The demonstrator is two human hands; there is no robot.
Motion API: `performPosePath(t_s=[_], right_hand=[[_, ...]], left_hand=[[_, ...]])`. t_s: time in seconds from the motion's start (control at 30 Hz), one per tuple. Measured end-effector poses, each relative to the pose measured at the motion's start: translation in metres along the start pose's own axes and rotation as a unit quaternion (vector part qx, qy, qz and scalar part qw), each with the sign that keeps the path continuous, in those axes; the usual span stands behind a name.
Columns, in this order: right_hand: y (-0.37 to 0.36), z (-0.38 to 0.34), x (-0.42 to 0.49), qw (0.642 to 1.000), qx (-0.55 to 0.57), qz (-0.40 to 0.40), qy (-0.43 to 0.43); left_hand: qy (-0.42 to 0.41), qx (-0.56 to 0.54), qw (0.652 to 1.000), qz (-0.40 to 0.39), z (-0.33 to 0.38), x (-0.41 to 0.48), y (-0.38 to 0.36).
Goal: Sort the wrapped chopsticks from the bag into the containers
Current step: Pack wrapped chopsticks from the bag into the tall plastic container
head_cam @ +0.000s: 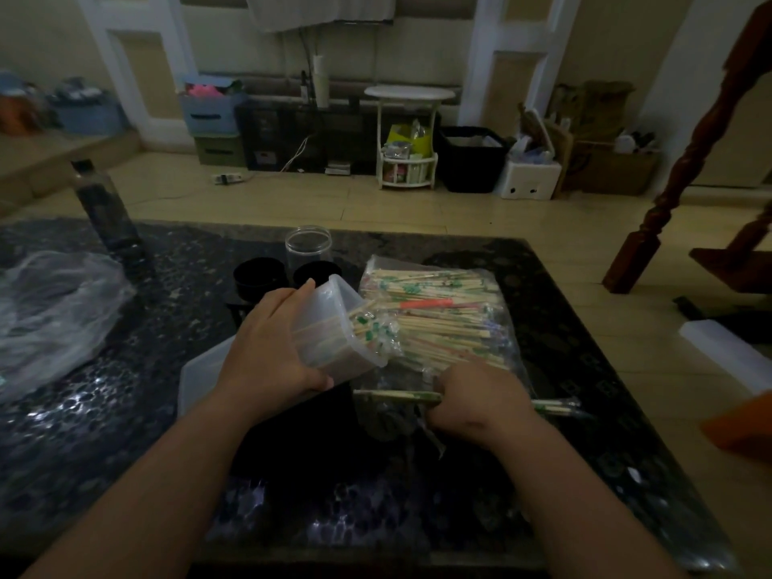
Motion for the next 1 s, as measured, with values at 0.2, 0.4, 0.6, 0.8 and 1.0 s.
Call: performPosePath(t_s=[0.2,0.4,0.6,0.8,1.0], right_hand=[[0.046,-0.018,-0.014,0.989,-0.017,0.137,0.058],[0.081,-0.017,-0.035,0.916,0.014,0.39,0.089],[0.09,-0.01,-0.045,0.852,0.188,0.475,0.115],[0.094,-0.001,-0.043,0.794,0.354,0.48,0.113],[0.093,0.005,-0.045,0.717,0.511,0.469,0.072]], left_hand=[[-0.022,0.003,1.0,0.004,0.008,-0.004,0.001],[-0.036,0.015,0.999,-0.007,0.008,-0.004,-0.003],[-0.05,0.017,0.998,-0.014,0.011,-0.004,-0.005],[-0.057,0.018,0.998,-0.014,0.014,-0.005,-0.006],[-0.061,0.006,0.998,-0.009,0.015,-0.007,-0.005]])
Point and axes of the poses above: each hand's wrist, its own x-axis towards the middle knuckle, its own y-axis out of the back of the hand, z = x × y, the point moved 10 cm from there along x, towards the middle knuckle, and after that the axes turned 2 degrees about x, right-handed, at the moved point
